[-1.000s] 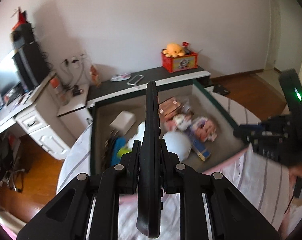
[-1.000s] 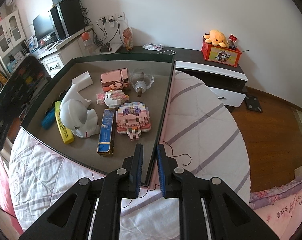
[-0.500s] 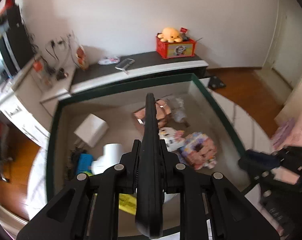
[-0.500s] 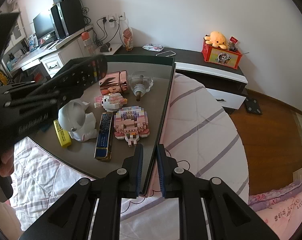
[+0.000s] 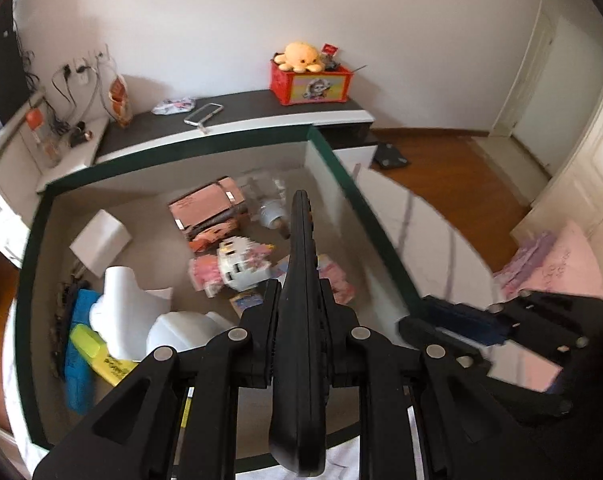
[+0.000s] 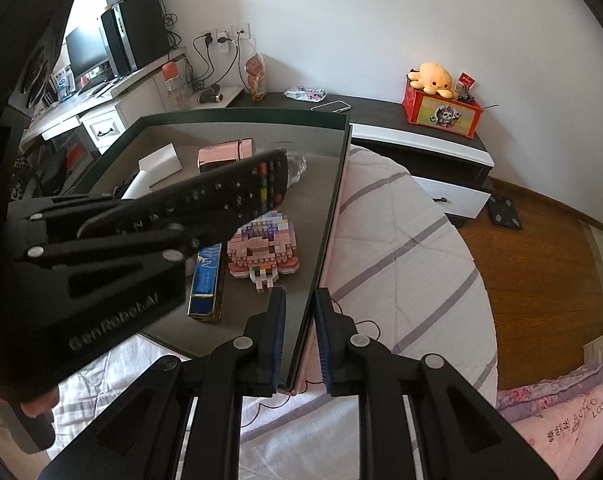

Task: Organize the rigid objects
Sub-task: 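Carry the remote into the pink box and open the left tool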

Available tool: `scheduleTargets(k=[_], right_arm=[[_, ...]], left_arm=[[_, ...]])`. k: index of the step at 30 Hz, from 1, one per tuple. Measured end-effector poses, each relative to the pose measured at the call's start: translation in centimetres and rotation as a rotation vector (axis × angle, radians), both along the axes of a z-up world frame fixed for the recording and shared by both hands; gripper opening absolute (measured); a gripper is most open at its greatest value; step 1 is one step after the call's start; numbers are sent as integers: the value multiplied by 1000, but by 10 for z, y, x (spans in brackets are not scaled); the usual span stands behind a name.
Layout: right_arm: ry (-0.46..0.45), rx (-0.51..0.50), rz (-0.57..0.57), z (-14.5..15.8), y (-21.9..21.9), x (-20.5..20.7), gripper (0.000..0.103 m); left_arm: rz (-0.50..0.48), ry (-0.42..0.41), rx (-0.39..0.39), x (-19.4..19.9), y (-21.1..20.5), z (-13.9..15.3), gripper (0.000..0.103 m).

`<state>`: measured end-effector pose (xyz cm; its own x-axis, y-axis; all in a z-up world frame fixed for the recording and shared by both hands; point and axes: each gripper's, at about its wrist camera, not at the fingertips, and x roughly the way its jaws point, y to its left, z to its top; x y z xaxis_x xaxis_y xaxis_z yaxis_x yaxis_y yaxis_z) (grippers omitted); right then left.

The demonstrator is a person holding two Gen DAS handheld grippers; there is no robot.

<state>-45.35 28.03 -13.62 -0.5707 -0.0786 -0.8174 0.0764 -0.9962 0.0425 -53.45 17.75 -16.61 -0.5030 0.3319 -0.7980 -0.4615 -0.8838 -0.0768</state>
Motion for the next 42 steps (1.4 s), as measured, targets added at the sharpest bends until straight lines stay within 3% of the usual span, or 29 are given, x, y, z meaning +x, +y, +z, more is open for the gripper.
scheduleTargets(k=[5, 9, 14, 18, 24, 27, 34, 35, 36, 39, 42], right_arm=[[1, 3, -6, 0, -1, 1, 17], [-3, 11, -13, 0, -2, -1, 17], [-8, 24, -19, 1, -5, 0, 19], [-9, 40, -12, 2, -11, 2, 28], [-3, 61, -14, 7, -18, 7, 35], [0, 73, -13, 9, -22, 9, 38], [15, 65, 24, 16, -39, 13, 39], [19, 61, 30, 17, -41, 14, 45], [26, 58, 33, 19, -44, 15, 59], [67, 81, 22, 25, -52, 19, 77], [109, 72, 17, 34, -55, 23, 83]], left_arm=[[21, 38, -37, 6, -9, 0, 22], [23, 85, -48, 13, -17, 6, 53], [26, 118, -47, 23, -30, 11, 56], [30, 143, -93, 28, -36, 13, 75], [66, 119, -43, 32, -55, 15, 88], [71, 138, -54, 40, -62, 17, 97], [126, 218, -110, 55, -85, 22, 103], [133, 220, -111, 56, -89, 23, 103], [143, 221, -104, 57, -95, 25, 103], [170, 222, -69, 62, -113, 30, 103], [203, 233, -50, 65, -126, 34, 103]])
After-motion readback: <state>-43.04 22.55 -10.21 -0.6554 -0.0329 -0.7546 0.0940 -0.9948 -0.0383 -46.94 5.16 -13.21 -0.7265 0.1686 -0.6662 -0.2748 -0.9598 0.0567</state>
